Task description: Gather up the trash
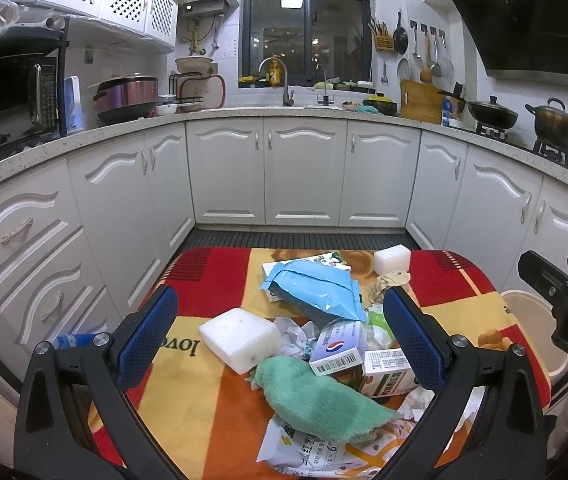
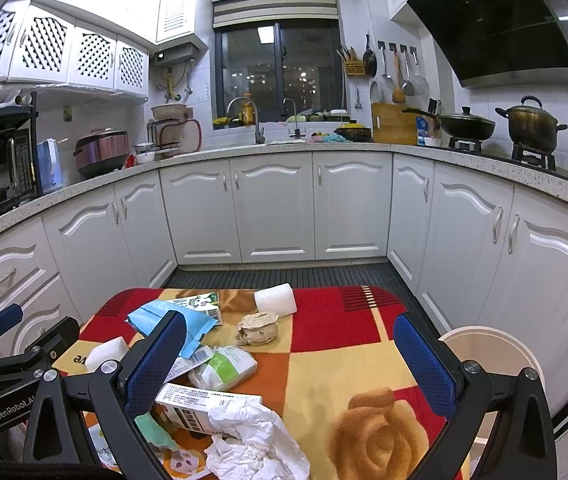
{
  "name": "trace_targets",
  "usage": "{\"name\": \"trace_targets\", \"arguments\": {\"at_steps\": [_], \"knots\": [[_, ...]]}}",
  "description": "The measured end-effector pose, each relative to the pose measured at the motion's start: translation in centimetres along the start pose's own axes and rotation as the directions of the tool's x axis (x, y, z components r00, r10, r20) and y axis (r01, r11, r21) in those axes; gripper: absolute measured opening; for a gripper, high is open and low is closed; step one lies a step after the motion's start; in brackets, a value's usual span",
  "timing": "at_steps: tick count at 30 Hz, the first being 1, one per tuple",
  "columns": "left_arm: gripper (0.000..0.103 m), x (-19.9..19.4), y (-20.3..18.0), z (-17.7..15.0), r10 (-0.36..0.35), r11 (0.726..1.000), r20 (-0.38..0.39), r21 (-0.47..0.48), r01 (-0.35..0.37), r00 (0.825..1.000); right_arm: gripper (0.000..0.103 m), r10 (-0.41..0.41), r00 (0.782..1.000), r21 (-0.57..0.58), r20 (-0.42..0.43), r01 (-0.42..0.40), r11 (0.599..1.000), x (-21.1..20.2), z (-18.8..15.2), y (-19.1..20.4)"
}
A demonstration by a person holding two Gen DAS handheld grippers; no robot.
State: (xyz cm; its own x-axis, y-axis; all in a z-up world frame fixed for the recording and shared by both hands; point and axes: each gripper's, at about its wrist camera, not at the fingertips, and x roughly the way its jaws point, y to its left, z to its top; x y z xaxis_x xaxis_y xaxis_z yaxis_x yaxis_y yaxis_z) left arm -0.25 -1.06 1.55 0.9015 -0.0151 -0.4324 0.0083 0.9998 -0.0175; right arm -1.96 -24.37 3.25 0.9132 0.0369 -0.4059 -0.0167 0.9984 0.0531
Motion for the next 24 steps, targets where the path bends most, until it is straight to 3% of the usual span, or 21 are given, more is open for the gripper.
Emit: {"name": "trace_targets", "arguments": {"at_steps": [24], "knots": [[0.102,0.22,0.39,0.17,0.016,1.000,-0.009,-0.021,-0.016,1.000,0.103,-0.001,1.000,-0.015,-0.012,0.000,1.000,0.50,0.09,0.49]]}}
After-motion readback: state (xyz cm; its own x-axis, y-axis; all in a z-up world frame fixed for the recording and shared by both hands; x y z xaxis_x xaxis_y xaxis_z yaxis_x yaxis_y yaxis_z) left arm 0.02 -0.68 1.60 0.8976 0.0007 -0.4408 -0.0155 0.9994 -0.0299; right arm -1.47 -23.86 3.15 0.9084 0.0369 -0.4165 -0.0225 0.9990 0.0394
